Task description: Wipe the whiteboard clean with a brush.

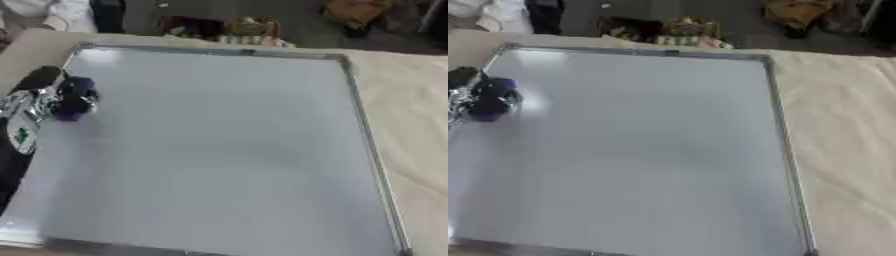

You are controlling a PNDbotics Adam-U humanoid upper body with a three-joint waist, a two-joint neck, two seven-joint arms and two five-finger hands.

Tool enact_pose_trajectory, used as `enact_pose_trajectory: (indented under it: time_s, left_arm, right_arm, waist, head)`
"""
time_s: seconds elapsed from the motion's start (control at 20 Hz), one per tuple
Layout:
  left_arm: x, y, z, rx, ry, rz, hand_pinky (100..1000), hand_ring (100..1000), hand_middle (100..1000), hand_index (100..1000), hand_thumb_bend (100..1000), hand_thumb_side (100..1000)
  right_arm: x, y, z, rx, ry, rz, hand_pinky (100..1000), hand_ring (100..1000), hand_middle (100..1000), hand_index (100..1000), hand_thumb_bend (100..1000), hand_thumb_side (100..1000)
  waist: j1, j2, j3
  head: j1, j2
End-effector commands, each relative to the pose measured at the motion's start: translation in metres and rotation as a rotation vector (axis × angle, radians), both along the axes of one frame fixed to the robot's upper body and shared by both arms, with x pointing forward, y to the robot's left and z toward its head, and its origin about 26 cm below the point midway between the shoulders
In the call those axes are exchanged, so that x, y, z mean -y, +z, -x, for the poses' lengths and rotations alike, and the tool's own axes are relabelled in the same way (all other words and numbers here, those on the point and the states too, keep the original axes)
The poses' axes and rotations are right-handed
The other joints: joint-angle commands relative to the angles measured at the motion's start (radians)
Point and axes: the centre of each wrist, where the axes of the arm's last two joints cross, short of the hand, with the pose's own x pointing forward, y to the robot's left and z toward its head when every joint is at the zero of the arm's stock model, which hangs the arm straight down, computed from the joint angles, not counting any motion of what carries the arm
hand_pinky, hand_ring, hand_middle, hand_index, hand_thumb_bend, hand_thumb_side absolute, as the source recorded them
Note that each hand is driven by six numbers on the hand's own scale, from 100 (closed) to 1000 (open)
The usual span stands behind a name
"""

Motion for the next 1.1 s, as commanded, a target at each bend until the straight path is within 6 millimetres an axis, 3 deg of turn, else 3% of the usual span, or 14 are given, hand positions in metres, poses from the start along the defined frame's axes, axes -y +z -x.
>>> enact_pose_trajectory:
  time_s: [0.05,0.6,1.1]
  left_arm:
    - [-0.021,-0.015,0.004,-0.048,0.064,-0.01,375,375,118,166,138,353]
    - [-0.01,-0.012,0.002,-0.045,0.022,0.03,368,370,110,164,126,367]
    - [0.024,-0.007,-0.002,-0.07,-0.14,-0.005,368,371,112,164,127,374]
  right_arm:
    - [0.002,0.009,0.005,0.032,-0.008,0.018,859,854,696,840,100,1000]
    - [0.002,0.009,0.005,0.034,-0.01,0.014,858,853,697,839,100,1000]
    - [0.002,0.009,0.004,0.035,-0.007,0.012,858,853,697,839,100,1000]
  waist:
    - [-0.007,-0.011,0.0]
    - [-0.012,-0.011,-0.003]
    - [-0.012,-0.01,-0.006]
  head:
    - [-0.002,-0.012]
    - [-0.025,-0.005]
    - [-0.036,-0.004]
